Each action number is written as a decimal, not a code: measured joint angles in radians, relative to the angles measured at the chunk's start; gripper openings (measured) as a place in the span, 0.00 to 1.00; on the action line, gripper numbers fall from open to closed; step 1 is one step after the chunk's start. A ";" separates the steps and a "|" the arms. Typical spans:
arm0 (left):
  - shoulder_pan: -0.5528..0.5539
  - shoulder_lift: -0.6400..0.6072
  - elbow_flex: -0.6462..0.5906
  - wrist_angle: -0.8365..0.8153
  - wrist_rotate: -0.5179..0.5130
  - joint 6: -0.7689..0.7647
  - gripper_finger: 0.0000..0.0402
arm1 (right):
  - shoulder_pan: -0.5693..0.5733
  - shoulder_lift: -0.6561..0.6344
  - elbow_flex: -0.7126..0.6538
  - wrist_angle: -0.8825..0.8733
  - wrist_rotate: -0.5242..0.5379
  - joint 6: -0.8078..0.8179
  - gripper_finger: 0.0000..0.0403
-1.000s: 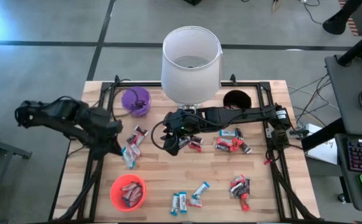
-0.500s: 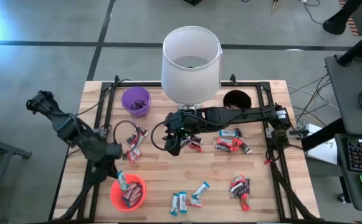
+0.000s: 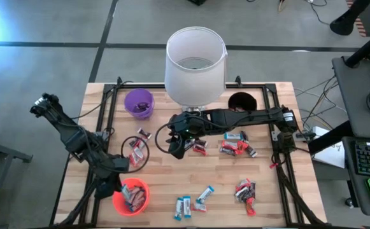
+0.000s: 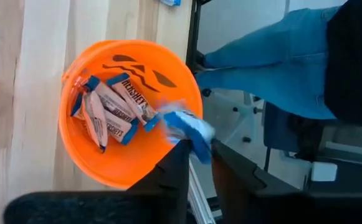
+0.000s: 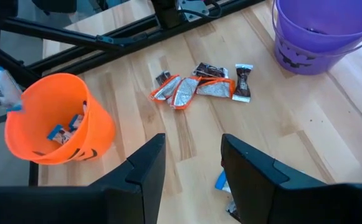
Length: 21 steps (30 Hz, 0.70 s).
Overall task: Organize candy in baskets
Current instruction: Put the white chocolate bar into the orange bucket, then put the orange chocolate bar into the black bucket
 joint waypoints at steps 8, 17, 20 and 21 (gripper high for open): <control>0.000 0.000 0.016 0.000 -0.013 0.002 0.27 | 0.000 -0.002 0.000 0.000 -0.072 -0.001 0.37; 0.000 -0.008 0.016 -0.001 -0.163 0.055 0.29 | 0.005 -0.002 -0.011 -0.001 -0.122 -0.028 0.37; 0.000 -0.021 0.016 -0.001 -0.200 0.075 0.29 | 0.005 -0.002 -0.034 -0.004 -0.122 -0.018 0.37; 0.000 -0.028 0.016 -0.002 -0.211 0.077 0.29 | 0.005 -0.002 -0.046 -0.007 -0.122 -0.015 0.36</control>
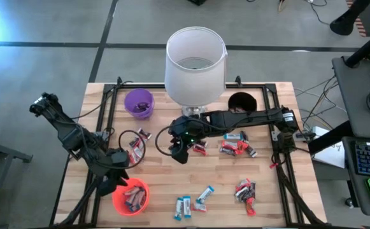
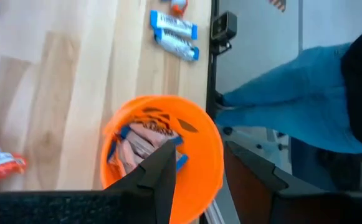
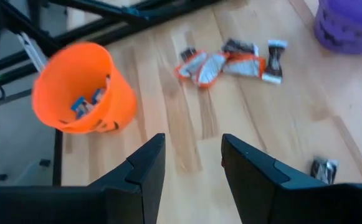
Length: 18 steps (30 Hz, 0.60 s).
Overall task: Organize candy in baskets
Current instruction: Put the orange chocolate bar into the black bucket
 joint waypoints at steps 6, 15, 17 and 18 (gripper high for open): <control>0.000 -0.052 0.000 0.000 -0.030 0.002 0.29 | 0.011 0.000 -0.090 -0.011 -0.002 0.037 0.35; 0.000 -0.116 0.001 -0.010 -0.060 0.006 0.29 | 0.017 0.002 -0.202 -0.003 0.000 0.059 0.35; 0.000 -0.124 0.001 -0.010 -0.060 0.006 0.29 | 0.017 0.002 -0.234 0.020 0.000 0.059 0.34; 0.000 -0.127 0.001 -0.009 -0.060 0.006 0.29 | 0.017 0.002 -0.249 0.021 0.000 0.059 0.34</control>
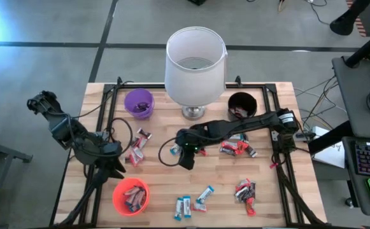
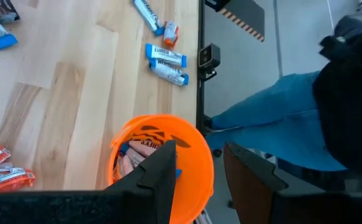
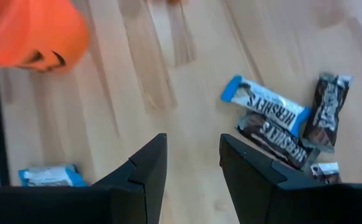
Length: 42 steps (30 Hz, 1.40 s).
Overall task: Organize candy in baskets
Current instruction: Put the orange chocolate bar into the black bucket
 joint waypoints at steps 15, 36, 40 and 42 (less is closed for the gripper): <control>0.000 -0.003 0.000 0.000 0.000 0.000 0.29 | -0.010 0.013 -0.222 0.045 0.013 0.075 0.37; 0.000 -0.002 0.000 0.001 0.000 -0.012 0.29 | -0.048 0.013 -0.316 0.030 0.141 0.231 0.36; 0.000 -0.002 0.000 0.001 0.000 -0.012 0.29 | -0.051 0.013 -0.316 -0.022 0.137 0.245 0.37; 0.000 -0.002 0.000 0.001 0.000 -0.012 0.29 | -0.051 0.013 -0.316 -0.056 0.134 0.246 0.37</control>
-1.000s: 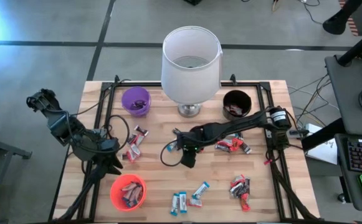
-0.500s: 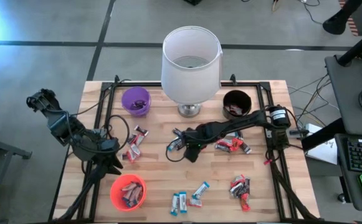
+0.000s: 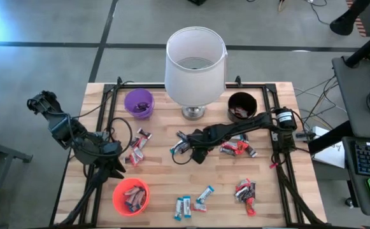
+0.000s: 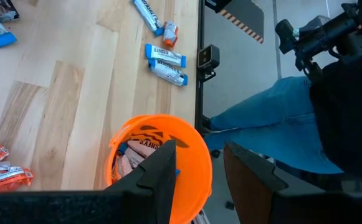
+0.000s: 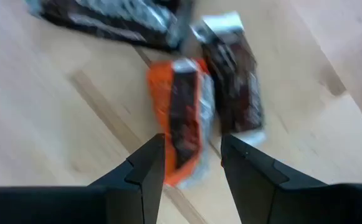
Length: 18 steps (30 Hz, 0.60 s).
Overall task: Organize candy in baskets
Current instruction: Put the orange chocolate bar into the black bucket
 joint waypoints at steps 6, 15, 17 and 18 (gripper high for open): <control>0.000 0.000 0.000 0.000 0.000 0.002 0.29 | -0.001 0.000 -0.025 0.025 -0.032 0.015 0.39; 0.000 0.000 0.000 0.000 0.000 0.003 0.29 | -0.002 -0.001 -0.059 0.063 -0.036 0.009 0.34; 0.000 0.000 0.000 0.000 0.000 0.003 0.29 | -0.002 -0.002 -0.076 0.081 -0.037 0.008 0.30; 0.000 0.000 0.000 0.000 0.000 0.003 0.29 | -0.002 -0.003 -0.083 0.089 -0.039 0.008 0.27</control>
